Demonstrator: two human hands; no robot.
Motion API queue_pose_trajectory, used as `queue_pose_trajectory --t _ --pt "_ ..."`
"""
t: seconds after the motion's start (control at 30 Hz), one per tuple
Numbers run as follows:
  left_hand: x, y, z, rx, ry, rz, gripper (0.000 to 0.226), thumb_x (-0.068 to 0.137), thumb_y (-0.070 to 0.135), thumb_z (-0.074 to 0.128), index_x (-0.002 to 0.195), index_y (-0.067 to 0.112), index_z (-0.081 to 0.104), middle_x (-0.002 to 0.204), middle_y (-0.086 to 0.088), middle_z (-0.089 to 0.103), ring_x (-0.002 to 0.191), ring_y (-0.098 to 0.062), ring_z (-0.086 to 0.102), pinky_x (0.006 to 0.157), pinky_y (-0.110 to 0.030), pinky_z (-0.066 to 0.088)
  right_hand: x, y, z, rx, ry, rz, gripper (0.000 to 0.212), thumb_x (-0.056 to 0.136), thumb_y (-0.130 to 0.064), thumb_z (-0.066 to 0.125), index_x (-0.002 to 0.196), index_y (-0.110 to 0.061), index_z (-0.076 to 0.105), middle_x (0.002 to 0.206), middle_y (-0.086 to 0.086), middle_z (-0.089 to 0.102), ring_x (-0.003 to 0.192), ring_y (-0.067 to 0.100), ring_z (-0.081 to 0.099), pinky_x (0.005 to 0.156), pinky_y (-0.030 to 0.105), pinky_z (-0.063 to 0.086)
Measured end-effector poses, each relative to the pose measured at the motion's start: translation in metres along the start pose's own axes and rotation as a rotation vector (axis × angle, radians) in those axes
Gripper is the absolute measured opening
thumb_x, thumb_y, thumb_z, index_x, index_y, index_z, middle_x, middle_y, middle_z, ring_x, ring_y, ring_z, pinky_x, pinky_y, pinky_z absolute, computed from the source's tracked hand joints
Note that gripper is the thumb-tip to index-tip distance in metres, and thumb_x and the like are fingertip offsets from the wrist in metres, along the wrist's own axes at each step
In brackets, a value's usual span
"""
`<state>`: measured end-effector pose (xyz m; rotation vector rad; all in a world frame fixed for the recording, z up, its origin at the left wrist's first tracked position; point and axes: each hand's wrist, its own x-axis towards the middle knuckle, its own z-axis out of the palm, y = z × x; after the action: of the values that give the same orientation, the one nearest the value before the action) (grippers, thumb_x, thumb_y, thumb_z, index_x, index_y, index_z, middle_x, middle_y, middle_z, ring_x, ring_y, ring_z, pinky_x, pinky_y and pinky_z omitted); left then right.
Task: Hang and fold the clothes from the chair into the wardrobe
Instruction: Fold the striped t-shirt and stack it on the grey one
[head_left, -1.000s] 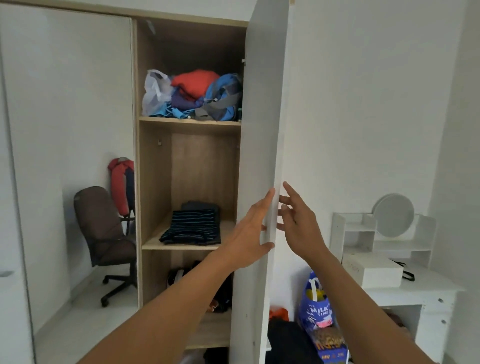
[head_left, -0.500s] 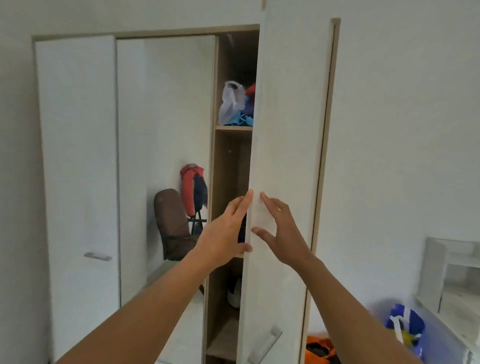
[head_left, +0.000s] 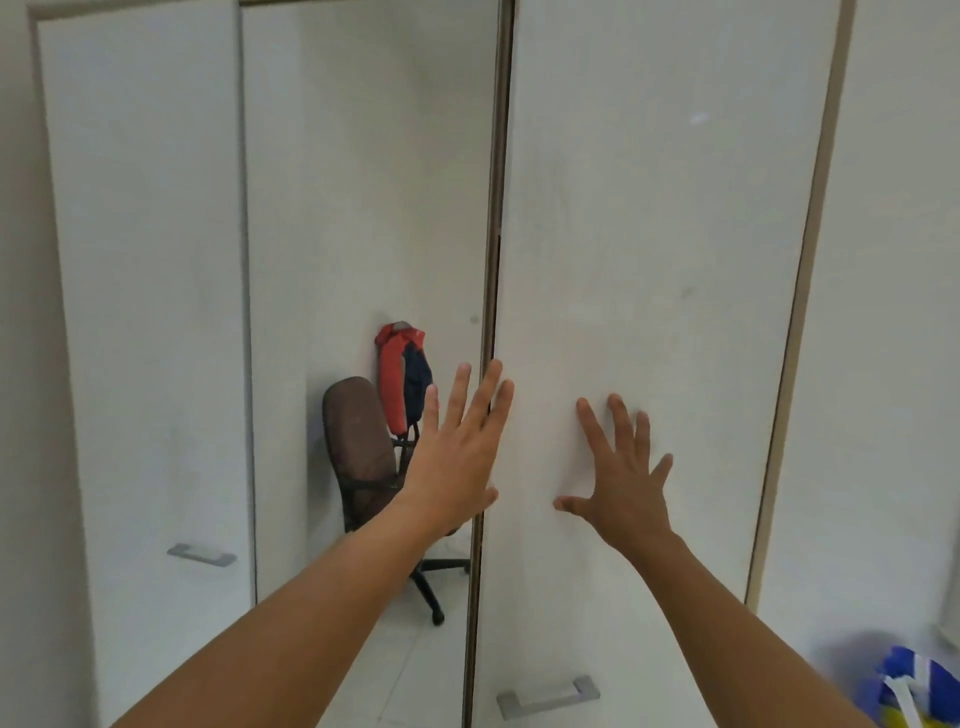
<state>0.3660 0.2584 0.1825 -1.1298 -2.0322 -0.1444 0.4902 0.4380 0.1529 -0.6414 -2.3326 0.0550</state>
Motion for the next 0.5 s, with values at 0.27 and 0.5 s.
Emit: queue_pose_trajectory --t 0.27,0.5 --pt "0.038 -0.029 0.086 -0.032 -0.106 -0.037 0.146 0.066 0.068 0.077 0.152 0.011 -0.026 0.155 -0.01 -0.041 0.143 -0.039 -0.034 0.117 -0.066 0.006 0.038 0.004 0.044 -0.161 -0.073 0.081 0.137 0.068 -0.06 0.08 0.148 -0.043 -0.03 0.154 -0.01 -0.043 0.148 0.039 -0.026 0.106 0.078 0.018" --pt "0.076 -0.035 0.138 -0.09 -0.136 -0.064 0.141 0.072 0.066 0.073 0.15 0.01 -0.03 0.155 -0.012 -0.041 0.144 -0.04 -0.032 0.113 -0.071 0.014 0.069 0.009 0.081 -0.218 -0.047 0.085 0.14 0.06 -0.061 0.086 0.156 -0.035 -0.013 0.16 0.0 -0.034 0.147 0.045 -0.02 0.099 0.078 0.03"
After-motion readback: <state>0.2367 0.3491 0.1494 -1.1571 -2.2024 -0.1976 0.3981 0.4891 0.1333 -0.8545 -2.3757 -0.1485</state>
